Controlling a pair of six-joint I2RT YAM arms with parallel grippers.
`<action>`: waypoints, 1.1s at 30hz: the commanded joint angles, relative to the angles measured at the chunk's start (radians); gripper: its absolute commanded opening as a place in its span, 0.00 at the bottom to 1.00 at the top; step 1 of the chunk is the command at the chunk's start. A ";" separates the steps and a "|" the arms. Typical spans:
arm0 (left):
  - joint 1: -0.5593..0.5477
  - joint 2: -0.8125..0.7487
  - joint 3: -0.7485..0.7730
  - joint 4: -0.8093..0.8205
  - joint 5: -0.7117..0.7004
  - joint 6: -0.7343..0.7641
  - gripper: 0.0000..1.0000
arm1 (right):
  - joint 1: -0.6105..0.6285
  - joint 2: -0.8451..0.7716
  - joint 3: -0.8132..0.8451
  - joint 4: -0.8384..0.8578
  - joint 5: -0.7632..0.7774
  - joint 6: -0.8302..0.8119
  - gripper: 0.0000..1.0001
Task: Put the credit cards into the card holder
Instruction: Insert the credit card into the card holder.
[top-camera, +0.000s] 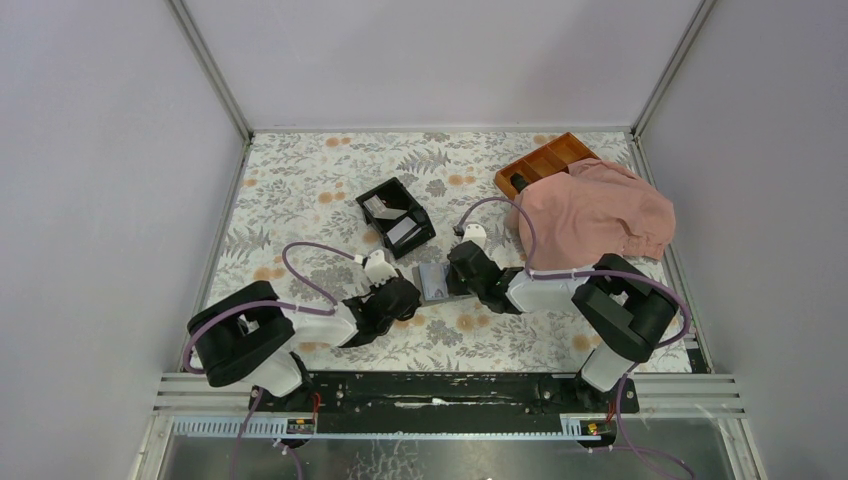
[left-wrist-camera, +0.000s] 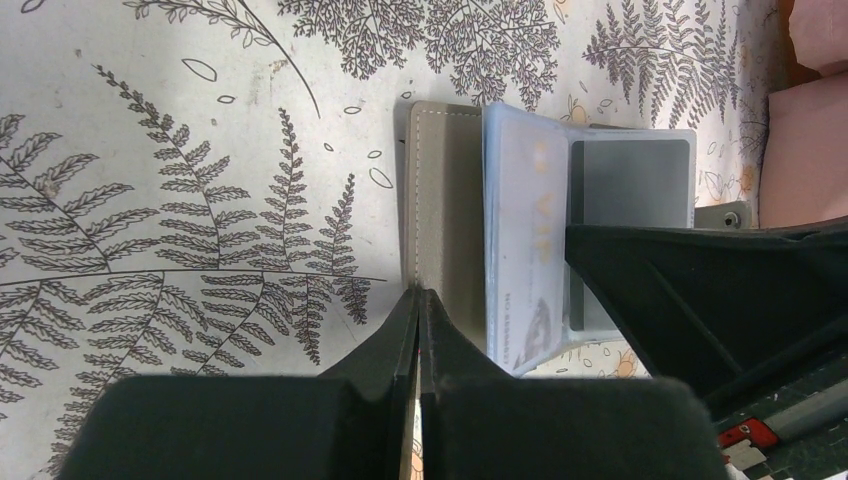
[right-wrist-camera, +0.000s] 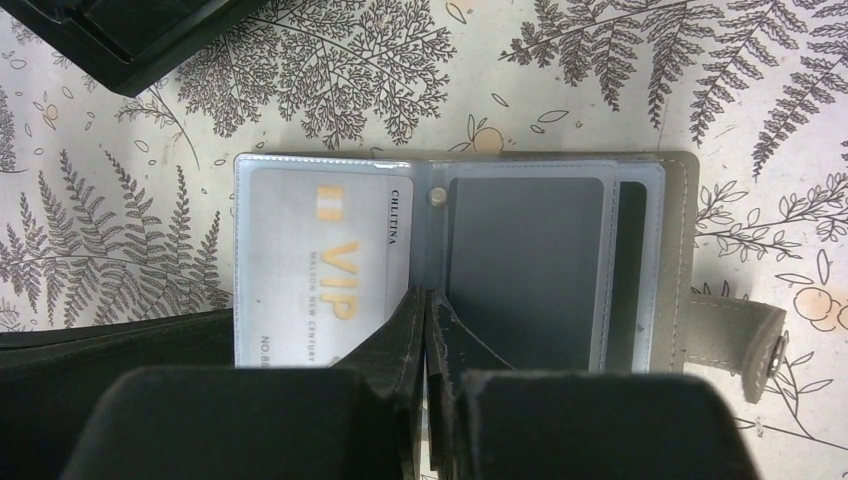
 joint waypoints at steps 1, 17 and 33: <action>0.004 0.102 -0.066 -0.252 0.120 0.036 0.00 | 0.014 0.025 0.024 -0.028 -0.021 -0.016 0.03; 0.005 0.051 -0.078 -0.283 0.111 0.034 0.00 | 0.073 -0.004 0.074 -0.096 0.011 -0.022 0.03; 0.006 -0.169 -0.084 -0.454 0.047 0.020 0.07 | 0.103 -0.081 0.139 -0.177 0.073 -0.048 0.31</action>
